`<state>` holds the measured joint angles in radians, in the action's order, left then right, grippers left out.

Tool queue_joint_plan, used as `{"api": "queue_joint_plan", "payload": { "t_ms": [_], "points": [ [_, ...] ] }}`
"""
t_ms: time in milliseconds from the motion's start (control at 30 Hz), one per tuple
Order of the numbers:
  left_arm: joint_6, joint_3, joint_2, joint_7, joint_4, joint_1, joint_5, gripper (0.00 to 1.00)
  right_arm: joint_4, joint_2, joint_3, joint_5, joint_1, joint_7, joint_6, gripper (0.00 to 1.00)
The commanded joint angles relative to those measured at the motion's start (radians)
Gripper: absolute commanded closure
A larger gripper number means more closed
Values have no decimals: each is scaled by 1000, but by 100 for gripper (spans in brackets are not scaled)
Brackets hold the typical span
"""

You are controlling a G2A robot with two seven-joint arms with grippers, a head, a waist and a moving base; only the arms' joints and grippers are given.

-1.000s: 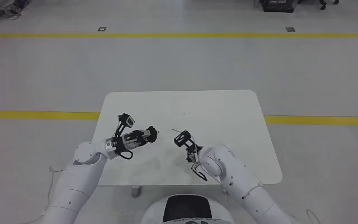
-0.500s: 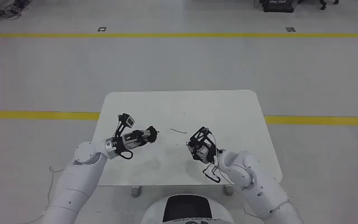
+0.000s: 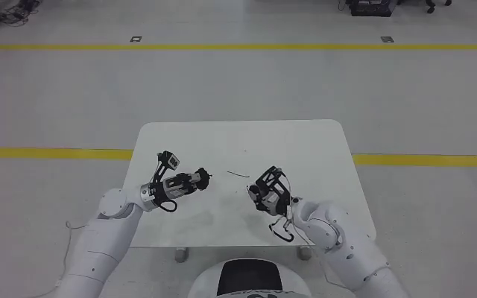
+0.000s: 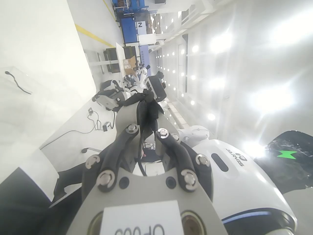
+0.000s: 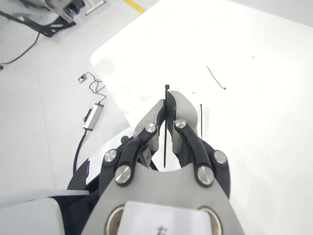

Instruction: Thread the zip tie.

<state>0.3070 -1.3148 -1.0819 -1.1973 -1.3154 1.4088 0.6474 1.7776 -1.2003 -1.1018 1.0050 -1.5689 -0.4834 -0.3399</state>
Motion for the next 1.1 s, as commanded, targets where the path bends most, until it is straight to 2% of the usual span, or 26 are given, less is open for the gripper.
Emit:
{"api": "queue_joint_plan", "payload": {
  "t_ms": [0,133,233,433,533,833,867,933,1067],
  "points": [
    [-39,8,1,-18,-2,-1,29,100,40,18,3,-3,-24,104,0,100],
    [-85,14,3,-56,21,-9,63,100,70,78,39,-49,-35,291,0,100],
    [-108,31,4,-67,24,-10,68,100,54,133,96,-74,-7,434,0,100],
    [-109,66,1,-52,29,-12,60,100,-22,238,262,-78,110,698,0,100],
    [-107,76,0,-42,36,-14,70,100,-59,278,356,-81,178,801,0,100],
    [-107,76,0,-42,36,-14,70,100,-56,277,355,-84,177,804,0,100],
    [-123,84,-2,-28,27,-10,91,100,-52,275,356,-97,176,820,0,100],
    [-156,99,-5,-45,17,-3,142,100,-52,272,363,-110,181,885,0,100],
    [-190,149,-16,-82,20,4,215,100,-87,275,451,-157,223,1073,0,100]
  ]
}}
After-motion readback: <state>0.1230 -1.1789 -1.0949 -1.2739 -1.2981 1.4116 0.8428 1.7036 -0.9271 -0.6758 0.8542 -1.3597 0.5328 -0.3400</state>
